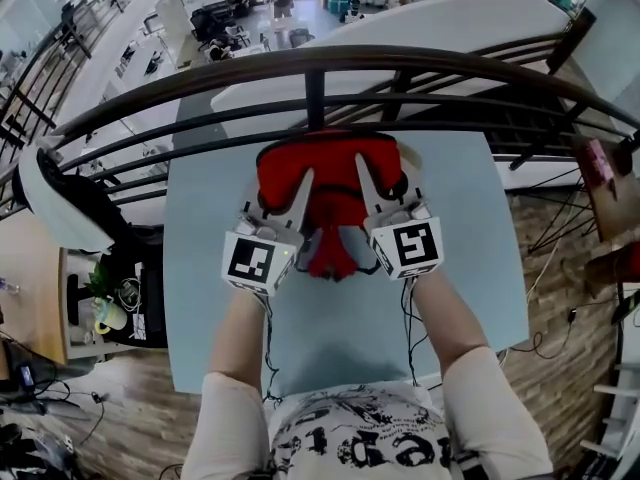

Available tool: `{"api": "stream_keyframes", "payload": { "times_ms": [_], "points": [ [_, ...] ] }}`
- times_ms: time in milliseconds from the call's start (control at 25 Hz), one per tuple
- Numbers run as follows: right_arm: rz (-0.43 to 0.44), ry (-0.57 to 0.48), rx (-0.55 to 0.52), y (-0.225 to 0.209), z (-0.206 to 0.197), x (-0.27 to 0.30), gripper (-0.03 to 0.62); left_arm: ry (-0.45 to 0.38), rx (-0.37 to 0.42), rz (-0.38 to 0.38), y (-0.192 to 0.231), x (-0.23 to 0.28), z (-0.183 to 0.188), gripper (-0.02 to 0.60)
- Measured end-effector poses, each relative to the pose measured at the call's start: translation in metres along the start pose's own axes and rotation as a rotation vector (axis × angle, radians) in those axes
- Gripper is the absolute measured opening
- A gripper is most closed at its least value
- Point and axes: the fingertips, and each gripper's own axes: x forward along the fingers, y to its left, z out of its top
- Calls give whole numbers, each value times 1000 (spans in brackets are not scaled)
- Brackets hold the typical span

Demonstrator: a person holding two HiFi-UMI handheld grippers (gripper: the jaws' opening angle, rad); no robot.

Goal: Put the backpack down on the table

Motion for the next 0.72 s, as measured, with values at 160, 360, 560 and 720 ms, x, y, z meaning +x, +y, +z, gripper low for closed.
{"api": "stream_keyframes", "payload": {
  "times_ms": [160, 360, 560, 720],
  "points": [
    [14, 29, 21, 3, -31, -1, 32, 18, -76, 24, -2, -2, -27, 52],
    [38, 44, 24, 10, -53, -14, 35, 18, -108, 27, -13, -11, -50, 52],
    [40, 76, 29, 21, -71, -30, 38, 39, -136, 29, -25, -24, -70, 52],
    [31, 106, 53, 37, -83, -51, 38, 47, -184, 11, -37, -45, -82, 54]
  ]
}}
